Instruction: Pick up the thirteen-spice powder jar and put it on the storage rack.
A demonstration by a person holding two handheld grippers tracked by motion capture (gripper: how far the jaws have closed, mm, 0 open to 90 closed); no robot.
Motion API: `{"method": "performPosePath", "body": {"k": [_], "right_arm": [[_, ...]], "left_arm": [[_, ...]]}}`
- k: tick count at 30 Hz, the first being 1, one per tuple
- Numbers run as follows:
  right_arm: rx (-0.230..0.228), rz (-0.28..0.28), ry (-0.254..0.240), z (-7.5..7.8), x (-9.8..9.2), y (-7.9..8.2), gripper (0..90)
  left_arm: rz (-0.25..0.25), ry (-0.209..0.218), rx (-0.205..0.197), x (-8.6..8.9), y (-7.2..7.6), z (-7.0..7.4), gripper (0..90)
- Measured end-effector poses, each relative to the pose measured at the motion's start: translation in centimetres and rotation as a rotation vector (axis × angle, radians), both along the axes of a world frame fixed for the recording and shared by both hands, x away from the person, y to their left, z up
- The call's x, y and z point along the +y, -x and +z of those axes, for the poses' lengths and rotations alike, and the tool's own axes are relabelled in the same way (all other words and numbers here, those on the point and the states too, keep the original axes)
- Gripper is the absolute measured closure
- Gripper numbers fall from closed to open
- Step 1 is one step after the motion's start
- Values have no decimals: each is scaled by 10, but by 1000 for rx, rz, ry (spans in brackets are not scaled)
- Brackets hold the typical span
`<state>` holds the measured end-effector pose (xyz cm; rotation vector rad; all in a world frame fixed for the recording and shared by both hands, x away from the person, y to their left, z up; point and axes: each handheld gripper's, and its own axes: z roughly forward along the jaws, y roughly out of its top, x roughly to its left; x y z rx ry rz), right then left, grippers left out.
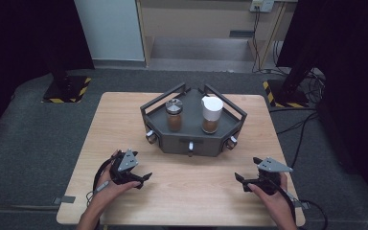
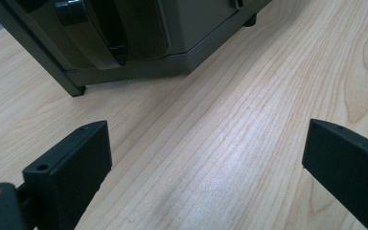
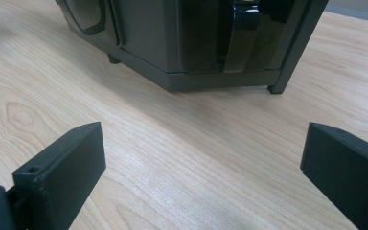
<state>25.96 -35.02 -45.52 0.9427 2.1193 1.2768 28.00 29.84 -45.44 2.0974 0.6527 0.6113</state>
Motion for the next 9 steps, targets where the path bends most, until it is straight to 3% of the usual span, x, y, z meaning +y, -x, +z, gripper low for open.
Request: {"method": "performPosePath", "body": {"k": [9], "right_arm": [[-2, 4, 1, 1, 0, 1, 21]], "left_arm": [[-1, -4, -2, -1, 0, 0, 21]]}}
